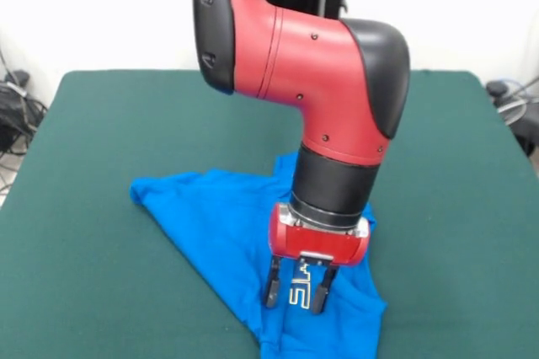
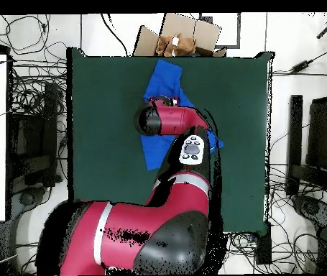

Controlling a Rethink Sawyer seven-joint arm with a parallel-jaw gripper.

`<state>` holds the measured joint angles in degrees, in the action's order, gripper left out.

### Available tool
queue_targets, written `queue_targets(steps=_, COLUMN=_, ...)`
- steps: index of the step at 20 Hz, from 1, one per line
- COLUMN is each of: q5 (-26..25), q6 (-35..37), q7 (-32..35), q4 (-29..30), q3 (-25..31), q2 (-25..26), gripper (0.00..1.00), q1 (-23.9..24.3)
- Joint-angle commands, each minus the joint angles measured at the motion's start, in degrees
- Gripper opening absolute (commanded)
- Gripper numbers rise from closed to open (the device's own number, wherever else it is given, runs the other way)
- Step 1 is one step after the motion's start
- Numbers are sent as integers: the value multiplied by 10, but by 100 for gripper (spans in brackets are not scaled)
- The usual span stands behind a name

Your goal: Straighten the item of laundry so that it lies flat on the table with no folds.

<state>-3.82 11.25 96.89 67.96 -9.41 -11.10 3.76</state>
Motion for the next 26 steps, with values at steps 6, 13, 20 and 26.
queue_targets(steps=6, q5=-36, q6=132, q7=-42, q4=11, q3=99, q2=6, gripper=100, q1=70)
queue_targets(steps=13, q5=-68, q6=107, q7=-41, q4=-9, q3=92, q2=36, gripper=100, q1=89)
queue_targets(steps=20, q5=-89, q6=107, q7=-38, q4=-31, q3=96, q2=59, gripper=100, q1=102)
queue_targets(steps=26, q5=-108, q6=101, q7=-39, q4=-67, q3=89, q2=87, gripper=100, q1=100)
